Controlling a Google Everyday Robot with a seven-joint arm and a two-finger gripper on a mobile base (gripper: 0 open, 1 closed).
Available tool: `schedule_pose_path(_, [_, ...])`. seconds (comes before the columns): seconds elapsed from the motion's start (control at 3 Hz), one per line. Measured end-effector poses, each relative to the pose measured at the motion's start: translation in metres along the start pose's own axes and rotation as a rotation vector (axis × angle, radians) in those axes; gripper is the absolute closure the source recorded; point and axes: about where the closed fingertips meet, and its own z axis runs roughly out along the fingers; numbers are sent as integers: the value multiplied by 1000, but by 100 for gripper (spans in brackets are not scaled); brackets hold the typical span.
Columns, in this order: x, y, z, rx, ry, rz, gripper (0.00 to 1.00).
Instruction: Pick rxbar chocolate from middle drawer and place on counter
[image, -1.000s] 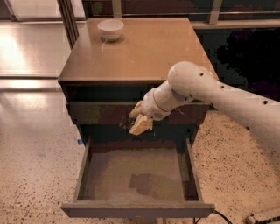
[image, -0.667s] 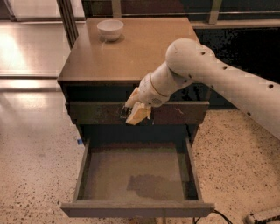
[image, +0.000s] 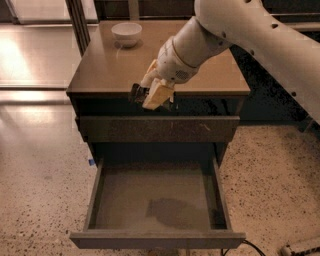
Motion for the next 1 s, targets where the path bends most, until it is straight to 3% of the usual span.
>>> schedule_pose_path(0.67, [-2, -5, -1, 11, 10, -13, 100])
schedule_pose_path(1.0, [-9, -28, -13, 41, 38, -62, 100])
